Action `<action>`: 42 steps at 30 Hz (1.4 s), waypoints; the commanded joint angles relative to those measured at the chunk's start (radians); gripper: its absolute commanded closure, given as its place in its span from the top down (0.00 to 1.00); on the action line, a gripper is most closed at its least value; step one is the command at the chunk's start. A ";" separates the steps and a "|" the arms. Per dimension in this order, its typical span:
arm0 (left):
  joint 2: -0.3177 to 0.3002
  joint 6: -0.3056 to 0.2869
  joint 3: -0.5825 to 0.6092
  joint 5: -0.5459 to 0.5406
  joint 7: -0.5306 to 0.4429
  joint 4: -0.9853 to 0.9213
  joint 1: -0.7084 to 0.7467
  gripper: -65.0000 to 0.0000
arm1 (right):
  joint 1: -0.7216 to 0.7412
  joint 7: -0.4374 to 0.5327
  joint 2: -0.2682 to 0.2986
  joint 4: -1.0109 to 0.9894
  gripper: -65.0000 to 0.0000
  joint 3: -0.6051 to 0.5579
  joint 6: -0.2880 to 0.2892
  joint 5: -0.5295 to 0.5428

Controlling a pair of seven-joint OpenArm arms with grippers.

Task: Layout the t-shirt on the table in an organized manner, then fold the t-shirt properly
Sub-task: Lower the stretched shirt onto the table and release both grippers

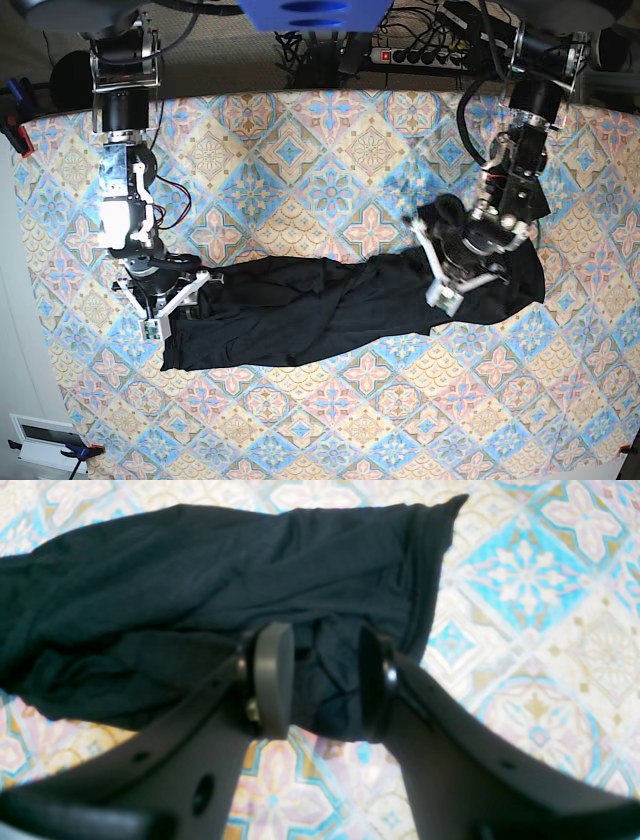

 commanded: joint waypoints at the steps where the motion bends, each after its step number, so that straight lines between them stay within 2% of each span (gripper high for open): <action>1: -0.006 0.002 -0.049 -0.025 -0.019 0.038 -0.023 0.00 | 0.023 0.023 0.010 0.019 0.32 0.006 0.001 0.007; 4: -0.004 0.002 -0.180 -0.111 -0.017 0.058 -0.098 0.00 | 0.023 0.021 0.010 0.019 0.32 0.006 0.001 0.007; 7: -0.004 0.003 -0.280 -0.132 -0.017 -0.024 -0.210 0.00 | 0.023 0.023 0.010 0.016 0.32 0.006 0.001 0.007; 11: -0.015 0.003 -0.395 -0.131 -0.025 -0.235 -0.405 0.00 | 0.023 0.020 0.010 0.018 0.32 0.002 0.001 0.007; 13: -0.047 0.002 -0.425 -0.129 -0.039 -0.383 -0.516 0.00 | 0.023 0.020 0.010 0.018 0.32 -0.001 0.001 0.007; 18: -0.116 0.002 -0.321 -0.129 -0.240 -0.725 -0.712 0.00 | 0.023 0.020 0.007 0.019 0.32 -0.003 0.002 0.007; 21: -0.123 0.008 -0.146 -0.129 -0.376 -0.887 -0.796 0.00 | 0.023 0.020 -0.004 0.019 0.32 -0.004 0.002 0.007; 23: -0.118 0.010 -0.020 -0.129 -0.424 -0.970 -0.845 0.01 | 0.021 0.020 -0.005 0.019 0.32 -0.006 0.002 0.007; 25: -0.107 0.020 0.089 -0.131 -0.450 -1.042 -0.887 0.06 | 0.021 0.018 -0.007 0.021 0.32 -0.021 0.002 0.007; 26: -0.089 0.048 0.130 -0.131 -0.458 -1.076 -0.899 0.12 | 0.021 0.018 -0.007 0.021 0.32 -0.040 0.002 0.007; 28: -0.080 0.151 0.141 -0.131 -0.461 -1.098 -0.902 0.23 | 0.021 0.018 -0.007 0.021 0.32 -0.070 0.002 0.007; 29: -0.080 0.180 0.142 -0.139 -0.461 -1.098 -0.899 0.27 | 0.021 0.018 -0.005 0.024 0.32 -0.078 0.002 0.007; 32: -0.078 0.158 0.139 -0.140 -0.405 -1.082 -0.864 0.37 | 0.021 0.018 -0.005 0.027 0.32 -0.083 0.002 0.007; 35: -0.103 0.134 0.136 -0.142 -0.283 -0.923 -0.766 0.41 | 0.021 0.018 -0.005 0.025 0.32 -0.083 0.002 0.007; 39: -0.175 0.134 0.029 -0.218 -0.143 -0.605 -0.509 0.41 | 0.021 0.018 -0.005 0.025 0.32 -0.083 0.002 0.007; 42: -0.196 0.134 -0.049 -0.229 -0.102 -0.502 -0.348 0.41 | 0.021 0.018 -0.005 0.025 0.32 -0.083 0.002 0.007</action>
